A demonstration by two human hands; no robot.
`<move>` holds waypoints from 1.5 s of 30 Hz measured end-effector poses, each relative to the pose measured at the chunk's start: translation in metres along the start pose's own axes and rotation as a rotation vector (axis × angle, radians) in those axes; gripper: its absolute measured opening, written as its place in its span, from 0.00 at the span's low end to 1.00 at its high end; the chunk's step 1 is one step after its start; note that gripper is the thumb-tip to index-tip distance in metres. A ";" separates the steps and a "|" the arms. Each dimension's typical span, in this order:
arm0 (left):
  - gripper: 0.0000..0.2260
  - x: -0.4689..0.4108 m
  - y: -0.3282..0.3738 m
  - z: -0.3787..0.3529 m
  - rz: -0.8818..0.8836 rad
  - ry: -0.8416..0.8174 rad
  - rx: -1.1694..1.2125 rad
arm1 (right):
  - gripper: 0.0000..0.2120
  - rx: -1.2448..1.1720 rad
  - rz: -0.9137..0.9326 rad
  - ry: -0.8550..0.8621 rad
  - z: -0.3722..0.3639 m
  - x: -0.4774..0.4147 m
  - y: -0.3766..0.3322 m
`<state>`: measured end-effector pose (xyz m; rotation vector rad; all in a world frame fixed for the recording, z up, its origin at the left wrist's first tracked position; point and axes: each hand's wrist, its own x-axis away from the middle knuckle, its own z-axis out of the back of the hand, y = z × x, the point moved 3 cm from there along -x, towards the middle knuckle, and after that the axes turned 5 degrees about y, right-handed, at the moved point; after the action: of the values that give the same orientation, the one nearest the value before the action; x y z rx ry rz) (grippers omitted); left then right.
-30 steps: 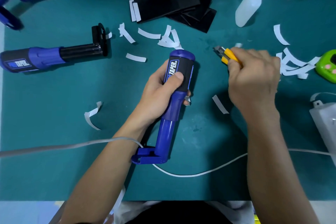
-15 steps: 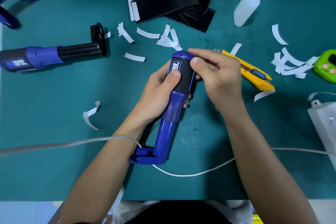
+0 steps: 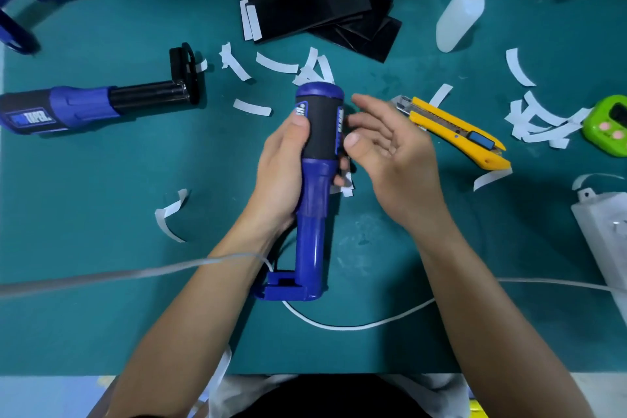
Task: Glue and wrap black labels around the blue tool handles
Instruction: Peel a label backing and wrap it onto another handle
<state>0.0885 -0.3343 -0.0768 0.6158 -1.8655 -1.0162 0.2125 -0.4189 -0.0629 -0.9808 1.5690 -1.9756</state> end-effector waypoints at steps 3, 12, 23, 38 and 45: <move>0.24 -0.001 0.002 0.006 0.013 0.147 0.200 | 0.27 0.050 -0.064 -0.214 -0.010 0.012 0.002; 0.23 -0.011 0.014 0.020 -0.204 0.114 0.208 | 0.39 0.237 -0.036 -0.457 -0.009 0.017 -0.005; 0.28 -0.019 0.017 0.036 -0.397 0.196 -0.460 | 0.22 0.913 0.432 -0.092 0.032 0.004 -0.018; 0.21 -0.016 0.025 0.029 -0.532 0.278 -0.789 | 0.23 0.952 0.525 -0.085 0.025 0.003 -0.013; 0.22 -0.020 0.031 0.038 -0.480 0.217 -0.710 | 0.24 0.942 0.624 -0.025 0.022 0.008 -0.017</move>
<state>0.0644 -0.2874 -0.0698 0.7071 -1.0657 -1.7319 0.2256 -0.4343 -0.0416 -0.1036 0.6182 -1.8560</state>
